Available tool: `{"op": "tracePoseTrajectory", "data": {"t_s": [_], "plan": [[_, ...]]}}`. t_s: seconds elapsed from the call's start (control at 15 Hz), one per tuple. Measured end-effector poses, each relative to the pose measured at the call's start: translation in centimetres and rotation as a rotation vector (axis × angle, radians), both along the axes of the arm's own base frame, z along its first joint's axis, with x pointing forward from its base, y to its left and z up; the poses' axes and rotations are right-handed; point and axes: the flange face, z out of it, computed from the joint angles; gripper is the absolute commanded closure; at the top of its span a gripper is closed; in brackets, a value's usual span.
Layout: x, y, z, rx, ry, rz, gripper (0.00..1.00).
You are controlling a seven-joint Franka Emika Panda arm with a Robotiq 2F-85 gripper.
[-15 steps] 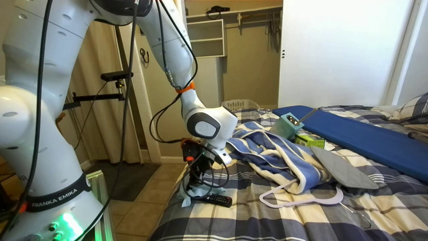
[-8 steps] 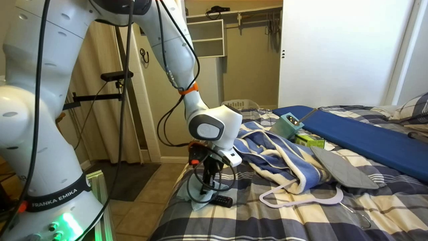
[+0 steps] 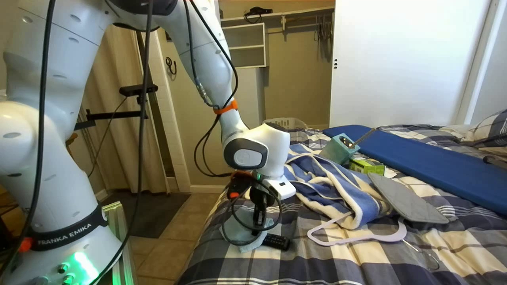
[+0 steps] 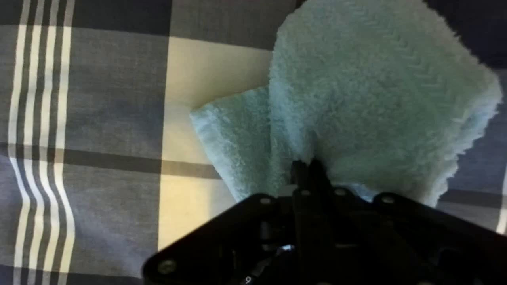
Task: Use the small towel to wipe the remote control.
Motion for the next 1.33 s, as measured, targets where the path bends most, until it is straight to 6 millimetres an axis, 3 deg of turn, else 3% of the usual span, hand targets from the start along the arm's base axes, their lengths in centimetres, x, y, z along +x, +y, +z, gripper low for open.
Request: {"op": "tracePoseTrajectory", "data": {"t_s": [1.33], "plan": [[0.2,-7.0,2.9,-0.191,-0.248,-0.151,0.99]]}}
